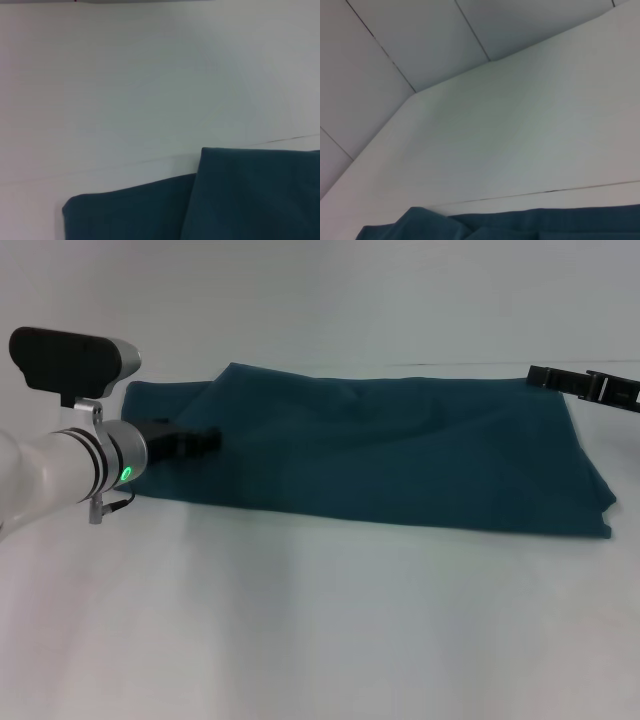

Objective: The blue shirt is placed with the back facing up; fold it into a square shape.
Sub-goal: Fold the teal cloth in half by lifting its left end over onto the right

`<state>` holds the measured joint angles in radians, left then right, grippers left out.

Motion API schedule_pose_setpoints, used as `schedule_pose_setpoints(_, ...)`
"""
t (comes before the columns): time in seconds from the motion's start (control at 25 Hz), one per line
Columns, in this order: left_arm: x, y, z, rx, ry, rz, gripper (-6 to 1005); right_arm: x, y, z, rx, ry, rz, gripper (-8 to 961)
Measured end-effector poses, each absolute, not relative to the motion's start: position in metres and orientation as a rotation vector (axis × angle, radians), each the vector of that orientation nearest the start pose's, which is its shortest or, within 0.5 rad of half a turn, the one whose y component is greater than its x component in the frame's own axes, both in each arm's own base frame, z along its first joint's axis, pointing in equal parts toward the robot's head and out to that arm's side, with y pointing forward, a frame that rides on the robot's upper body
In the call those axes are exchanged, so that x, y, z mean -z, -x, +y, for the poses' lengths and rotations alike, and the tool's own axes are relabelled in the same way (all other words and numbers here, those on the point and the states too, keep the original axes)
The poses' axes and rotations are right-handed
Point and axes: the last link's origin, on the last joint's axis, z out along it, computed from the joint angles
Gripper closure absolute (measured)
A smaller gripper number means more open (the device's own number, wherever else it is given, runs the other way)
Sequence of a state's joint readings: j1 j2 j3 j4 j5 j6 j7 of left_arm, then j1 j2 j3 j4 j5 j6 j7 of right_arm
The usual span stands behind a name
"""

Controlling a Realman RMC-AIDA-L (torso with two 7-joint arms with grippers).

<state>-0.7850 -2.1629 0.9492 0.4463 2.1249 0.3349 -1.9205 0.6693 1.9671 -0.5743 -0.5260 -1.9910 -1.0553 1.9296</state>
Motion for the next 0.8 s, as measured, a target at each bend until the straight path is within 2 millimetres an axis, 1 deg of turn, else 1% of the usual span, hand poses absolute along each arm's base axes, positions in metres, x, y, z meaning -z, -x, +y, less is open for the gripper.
schedule_pose_setpoints(0.2,0.0488,0.2656,0.4456,0.158,1.973,-0.967,291,-0.0557,-0.2933,0.4214,-0.690,2.044,1.306,167)
schedule_pose_setpoints(0.64,0.0475,0.2646,0.4467,0.157,1.974,-0.956,528,-0.0556,-0.2949,0.4205,-0.690,2.039,1.312,167)
schedule_pose_setpoints(0.76,0.0472,0.2642,0.4471,0.157,1.974,-0.954,735,-0.0552,-0.2977,0.4207,-0.671,2.030,1.322,166)
schedule_pose_setpoints(0.8,0.0469,0.2640,0.4474,0.158,1.973,-0.952,779,-0.0552,-0.2992,0.4207,-0.662,2.025,1.326,166)
